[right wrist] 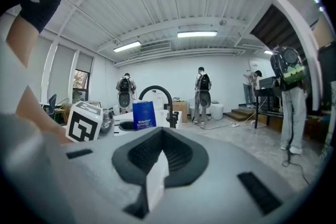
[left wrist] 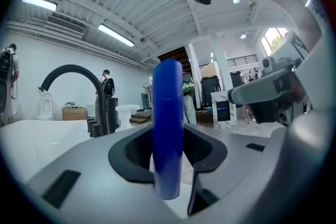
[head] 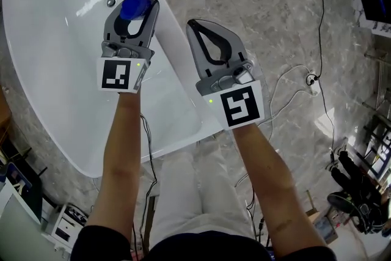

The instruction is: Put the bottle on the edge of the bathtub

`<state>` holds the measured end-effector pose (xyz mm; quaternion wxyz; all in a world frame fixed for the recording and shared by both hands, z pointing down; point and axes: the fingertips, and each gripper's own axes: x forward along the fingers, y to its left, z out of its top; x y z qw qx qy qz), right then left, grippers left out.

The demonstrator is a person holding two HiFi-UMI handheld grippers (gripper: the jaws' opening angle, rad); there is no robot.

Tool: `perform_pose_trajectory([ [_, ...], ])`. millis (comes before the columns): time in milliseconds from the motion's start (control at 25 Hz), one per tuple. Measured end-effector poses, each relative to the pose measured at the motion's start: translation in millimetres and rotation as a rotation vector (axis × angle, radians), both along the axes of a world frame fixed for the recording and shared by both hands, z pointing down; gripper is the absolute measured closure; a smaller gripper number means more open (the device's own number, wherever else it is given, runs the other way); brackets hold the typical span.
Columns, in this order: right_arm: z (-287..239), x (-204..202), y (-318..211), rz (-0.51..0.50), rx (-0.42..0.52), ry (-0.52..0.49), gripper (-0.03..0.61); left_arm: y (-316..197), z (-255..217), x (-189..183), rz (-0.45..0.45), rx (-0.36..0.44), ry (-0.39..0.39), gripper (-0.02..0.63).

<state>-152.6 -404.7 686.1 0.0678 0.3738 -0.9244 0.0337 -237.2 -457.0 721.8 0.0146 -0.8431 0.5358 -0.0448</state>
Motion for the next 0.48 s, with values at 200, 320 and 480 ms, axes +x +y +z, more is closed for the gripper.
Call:
perform_pose_trajectory([
  [200,6,-1,2,0.003,-0.019,0.002,0.577,-8,15,-3,-0.002,-0.032,0.01,0.46],
  [320,10,0,4,0.004,-0.029,0.01,0.577,-10,20,-2,0.002,-0.038,-0.004,0.46],
  [480,14,3,4,0.005,-0.035,0.014,0.577,-14,29,1,0.015,-0.053,-0.018,0.46],
])
